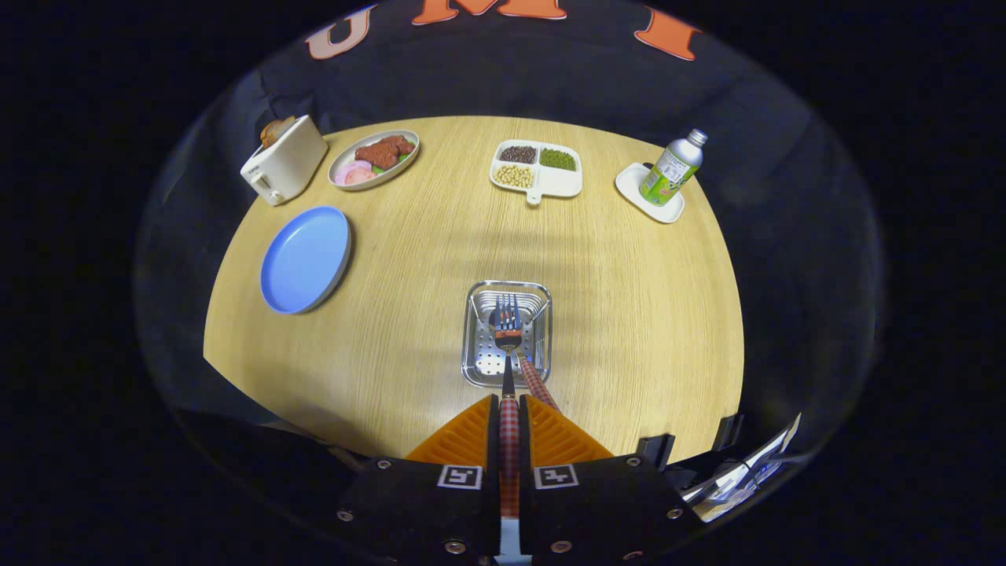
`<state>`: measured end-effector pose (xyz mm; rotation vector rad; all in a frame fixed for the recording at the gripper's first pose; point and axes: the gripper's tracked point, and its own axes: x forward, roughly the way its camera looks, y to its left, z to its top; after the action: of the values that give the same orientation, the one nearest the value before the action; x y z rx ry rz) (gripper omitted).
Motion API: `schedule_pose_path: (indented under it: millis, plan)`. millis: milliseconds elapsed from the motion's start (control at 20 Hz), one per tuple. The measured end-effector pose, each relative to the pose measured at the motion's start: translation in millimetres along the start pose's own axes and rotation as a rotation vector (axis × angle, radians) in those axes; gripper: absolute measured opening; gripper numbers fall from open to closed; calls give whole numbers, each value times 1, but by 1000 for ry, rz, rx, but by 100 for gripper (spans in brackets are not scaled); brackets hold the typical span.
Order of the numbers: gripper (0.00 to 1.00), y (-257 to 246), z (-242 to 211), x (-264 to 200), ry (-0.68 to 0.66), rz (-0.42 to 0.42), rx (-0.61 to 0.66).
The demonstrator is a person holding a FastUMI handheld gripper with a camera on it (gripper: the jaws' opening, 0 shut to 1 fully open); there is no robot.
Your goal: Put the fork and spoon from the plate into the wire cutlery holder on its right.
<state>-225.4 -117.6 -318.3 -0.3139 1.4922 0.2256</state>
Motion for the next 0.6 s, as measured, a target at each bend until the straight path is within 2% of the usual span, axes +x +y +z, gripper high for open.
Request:
schedule_pose_path:
  millis: [400,600]
  plan:
    - [10,7,-2,28,239,72,-46]
    - [13,8,14,40,238,71,-40]
